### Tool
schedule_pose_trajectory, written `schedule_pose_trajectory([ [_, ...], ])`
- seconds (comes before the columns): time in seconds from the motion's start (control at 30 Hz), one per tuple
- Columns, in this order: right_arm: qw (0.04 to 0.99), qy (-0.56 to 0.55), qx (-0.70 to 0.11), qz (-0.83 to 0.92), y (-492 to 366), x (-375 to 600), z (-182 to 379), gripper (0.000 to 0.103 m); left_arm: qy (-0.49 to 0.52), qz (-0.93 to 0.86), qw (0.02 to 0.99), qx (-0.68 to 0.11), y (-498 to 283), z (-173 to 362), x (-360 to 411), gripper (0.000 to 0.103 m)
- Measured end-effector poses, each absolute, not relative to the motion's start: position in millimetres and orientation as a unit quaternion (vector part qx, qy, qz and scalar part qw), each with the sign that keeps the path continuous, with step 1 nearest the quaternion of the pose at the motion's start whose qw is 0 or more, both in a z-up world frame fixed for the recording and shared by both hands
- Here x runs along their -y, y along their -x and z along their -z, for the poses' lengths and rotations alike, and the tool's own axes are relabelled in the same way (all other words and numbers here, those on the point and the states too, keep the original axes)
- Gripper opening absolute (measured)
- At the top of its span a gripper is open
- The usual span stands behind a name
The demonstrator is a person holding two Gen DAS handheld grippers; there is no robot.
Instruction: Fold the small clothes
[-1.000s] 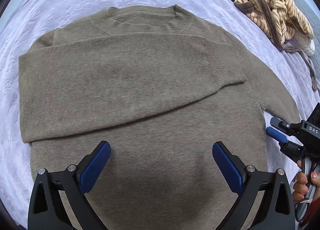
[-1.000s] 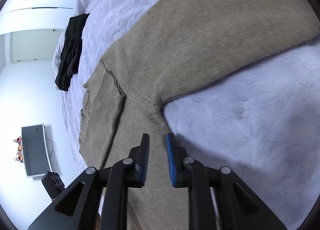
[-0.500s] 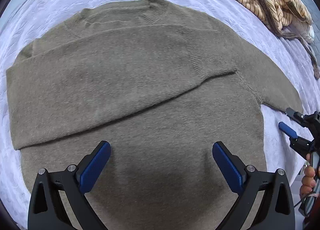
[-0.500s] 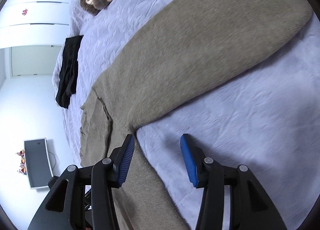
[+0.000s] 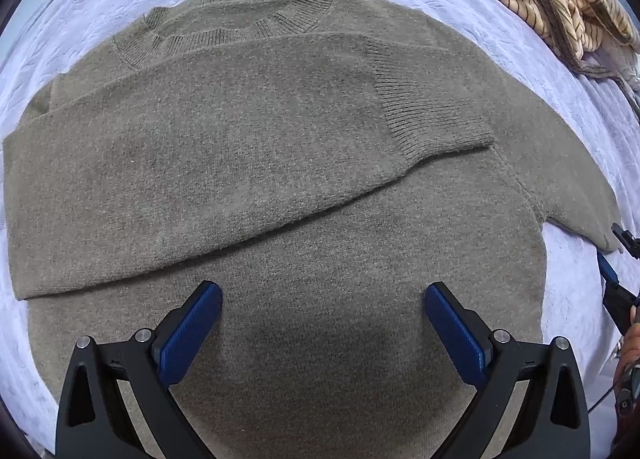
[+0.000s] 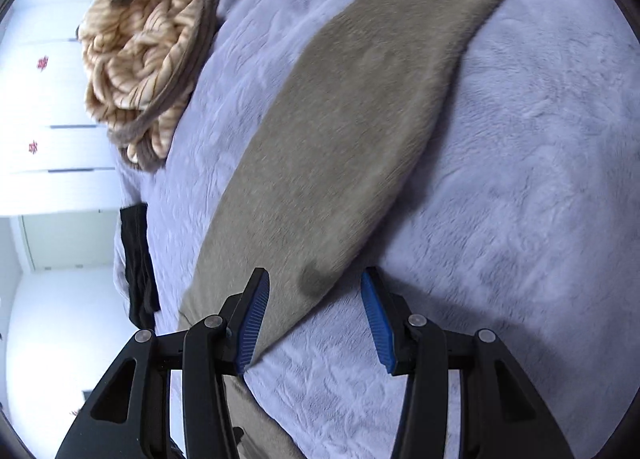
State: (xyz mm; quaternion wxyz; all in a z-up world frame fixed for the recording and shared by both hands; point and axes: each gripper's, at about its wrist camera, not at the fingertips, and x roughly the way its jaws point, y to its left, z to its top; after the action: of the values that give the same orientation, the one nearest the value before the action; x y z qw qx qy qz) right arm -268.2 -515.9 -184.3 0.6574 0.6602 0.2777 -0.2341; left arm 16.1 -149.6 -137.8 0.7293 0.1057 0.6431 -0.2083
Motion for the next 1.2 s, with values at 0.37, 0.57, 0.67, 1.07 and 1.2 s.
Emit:
schedule_pose_trajectory([
  [0.37, 0.641, -0.716, -0.177, 0.212, 254, 545, 195, 0.053, -0.095, 0.176, 0.732, -0.651, -25, 150, 174, 0.102],
  [0.57, 0.667, -0.713, -0.158, 0.148, 231, 545, 175, 0.009, -0.097, 0.182, 0.719, -0.664, -37, 158, 182, 0.102],
  [0.67, 0.703, -0.686, -0.161, 0.093, 198, 536, 148, 0.009, -0.085, 0.197, 0.731, -0.648, -38, 145, 180, 0.102],
  [1.07, 0.847, -0.347, -0.371, -0.159, -9, 327, 50, 0.009, -0.062, 0.168, 0.79, -0.587, -63, 116, 114, 0.102],
  [1.2, 0.837, -0.248, -0.455, -0.177, -44, 238, 85, 0.009, -0.054, 0.138, 0.791, -0.593, -72, 124, 79, 0.102],
])
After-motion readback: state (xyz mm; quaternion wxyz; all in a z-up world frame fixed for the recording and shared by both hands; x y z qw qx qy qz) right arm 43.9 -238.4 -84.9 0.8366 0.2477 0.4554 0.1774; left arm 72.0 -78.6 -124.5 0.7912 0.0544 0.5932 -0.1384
